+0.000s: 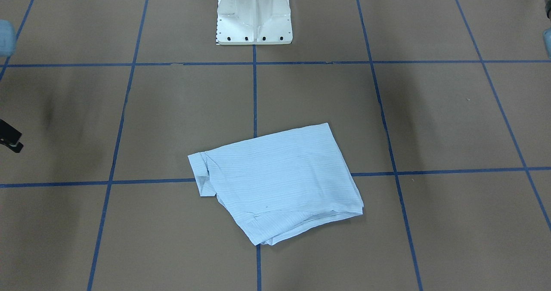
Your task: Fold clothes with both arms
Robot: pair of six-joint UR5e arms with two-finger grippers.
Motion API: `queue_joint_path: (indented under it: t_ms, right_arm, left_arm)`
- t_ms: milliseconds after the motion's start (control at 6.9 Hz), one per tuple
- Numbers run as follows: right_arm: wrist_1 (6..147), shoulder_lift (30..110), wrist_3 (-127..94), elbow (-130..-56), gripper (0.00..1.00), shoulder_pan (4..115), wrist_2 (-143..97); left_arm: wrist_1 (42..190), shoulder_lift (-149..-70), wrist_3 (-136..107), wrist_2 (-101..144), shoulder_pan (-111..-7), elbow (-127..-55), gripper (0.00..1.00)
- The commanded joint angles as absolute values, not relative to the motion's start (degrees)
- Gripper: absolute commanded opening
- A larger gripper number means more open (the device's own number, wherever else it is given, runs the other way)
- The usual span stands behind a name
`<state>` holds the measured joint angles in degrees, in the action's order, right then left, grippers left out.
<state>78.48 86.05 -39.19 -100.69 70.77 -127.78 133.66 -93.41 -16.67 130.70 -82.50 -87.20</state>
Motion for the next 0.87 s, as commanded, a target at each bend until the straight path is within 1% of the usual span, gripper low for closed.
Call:
queue_joint_path:
  t_ms: [0, 145, 290, 435, 580, 725]
  right_arm:
    - [79.1, 92.9, -25.0, -102.2, 1.00, 77.9, -132.4]
    - [79.2, 93.4, -21.9, -101.3, 1.00, 77.8, -132.5]
    - [79.2, 93.9, -20.9, -100.6, 1.00, 77.9, -132.5]
    - [79.1, 95.9, -19.5, -101.0, 1.00, 79.0, -132.5]
    - [80.1, 96.3, -15.9, -101.1, 1.00, 82.1, -132.7]
    - [82.3, 98.4, -10.4, -101.3, 1.00, 85.7, -134.6]
  left_arm:
    - [123.6, -92.0, -9.0, 131.9, -82.7, -91.9, 1.00]
    - [123.7, -91.8, -8.5, 131.1, -82.8, -91.0, 1.00]
    - [123.4, -88.2, -8.4, 132.5, -84.4, -97.3, 1.00]
    - [123.4, -85.9, -8.3, 132.5, -84.3, -98.8, 1.00]
    - [122.7, -84.3, -8.2, 132.7, -84.5, -98.1, 1.00]
    - [122.3, -81.9, -5.6, 132.8, -84.3, -98.0, 1.00]
